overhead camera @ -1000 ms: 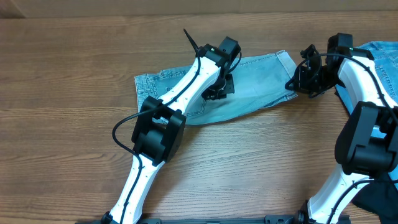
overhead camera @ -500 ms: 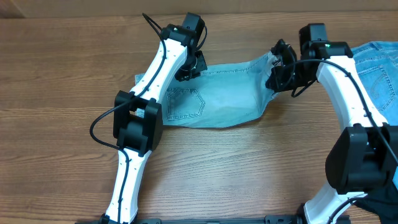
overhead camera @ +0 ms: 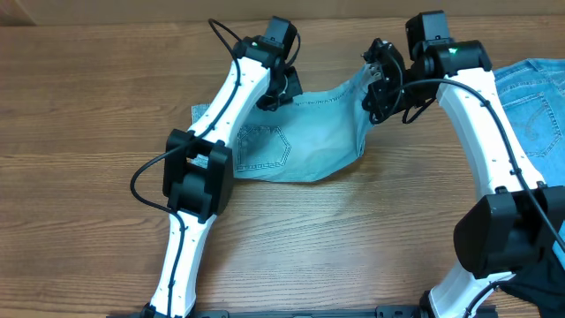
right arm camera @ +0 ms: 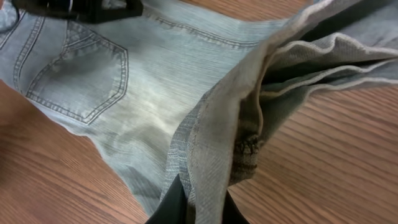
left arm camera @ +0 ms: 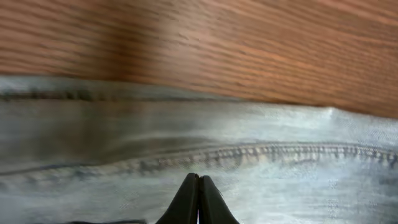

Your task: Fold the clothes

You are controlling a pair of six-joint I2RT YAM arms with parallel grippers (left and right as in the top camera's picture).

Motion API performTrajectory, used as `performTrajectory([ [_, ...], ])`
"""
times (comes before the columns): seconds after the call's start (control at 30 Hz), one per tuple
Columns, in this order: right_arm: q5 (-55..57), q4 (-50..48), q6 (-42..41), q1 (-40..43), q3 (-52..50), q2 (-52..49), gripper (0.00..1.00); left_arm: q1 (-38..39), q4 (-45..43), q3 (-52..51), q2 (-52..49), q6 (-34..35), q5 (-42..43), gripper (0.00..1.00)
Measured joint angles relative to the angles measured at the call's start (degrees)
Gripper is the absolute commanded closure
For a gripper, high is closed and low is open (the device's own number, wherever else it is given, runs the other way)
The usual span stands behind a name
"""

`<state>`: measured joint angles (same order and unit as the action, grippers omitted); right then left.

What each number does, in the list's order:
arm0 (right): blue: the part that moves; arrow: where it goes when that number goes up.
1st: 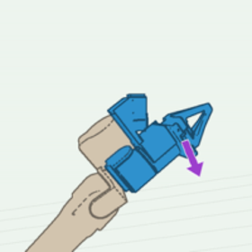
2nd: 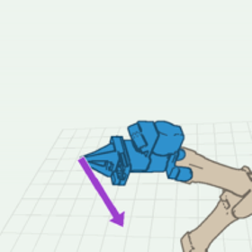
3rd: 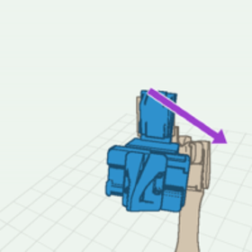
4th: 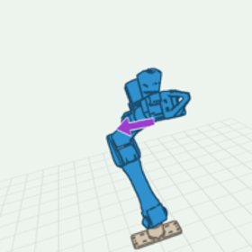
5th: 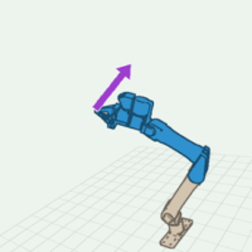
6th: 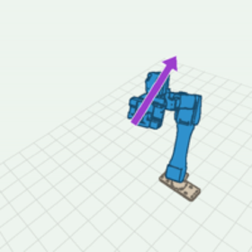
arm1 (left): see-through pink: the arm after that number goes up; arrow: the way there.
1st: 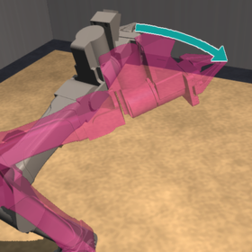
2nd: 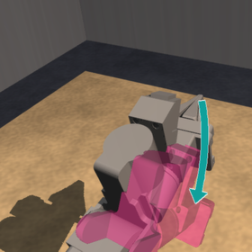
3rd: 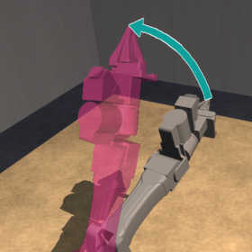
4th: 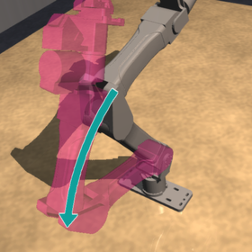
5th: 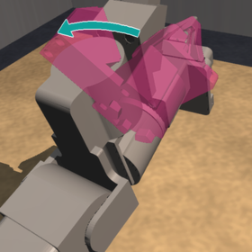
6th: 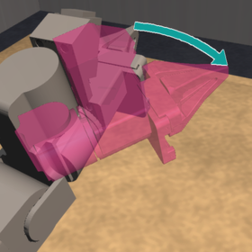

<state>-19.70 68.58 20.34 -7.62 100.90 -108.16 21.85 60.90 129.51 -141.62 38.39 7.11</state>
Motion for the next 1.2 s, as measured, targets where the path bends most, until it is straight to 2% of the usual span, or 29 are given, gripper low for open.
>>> performTrajectory([
  [0.17, 2.05, -0.04, 0.72, -4.33, 0.02, 0.0, 0.96, -5.46, -0.11, 0.0, 0.0, -2.8, 0.52, 0.96],
  [0.3, 4.74, -1.11, 1.79, -11.91, 0.02, 0.0, 0.96, -10.86, 1.97, 1.29, -0.07, -6.01, 2.86, 0.96],
  [0.47, 5.73, -4.0, 1.49, -17.27, 0.02, 0.0, 0.96, -15.02, 7.98, 8.07, -0.07, -10.23, 3.37, 0.96],
  [0.7, 6.49, -9.25, -3.26, -21.51, 0.02, 0.0, 0.96, -21.11, 18.84, 23.52, -0.2, -13.11, -0.07, 0.96],
  [0.83, 6.43, -10.88, -4.87, -25.4, 0.02, 0.0, 0.96, -23.26, 20.76, 23.89, -0.2, -13.27, -0.52, 0.96],
  [1.2, 4.7, -13.7, -8.15, -27.21, 0.02, -0.24, 0.96, -25.64, 23.78, 23.89, -0.2, -15.02, -3.58, 0.96],
])
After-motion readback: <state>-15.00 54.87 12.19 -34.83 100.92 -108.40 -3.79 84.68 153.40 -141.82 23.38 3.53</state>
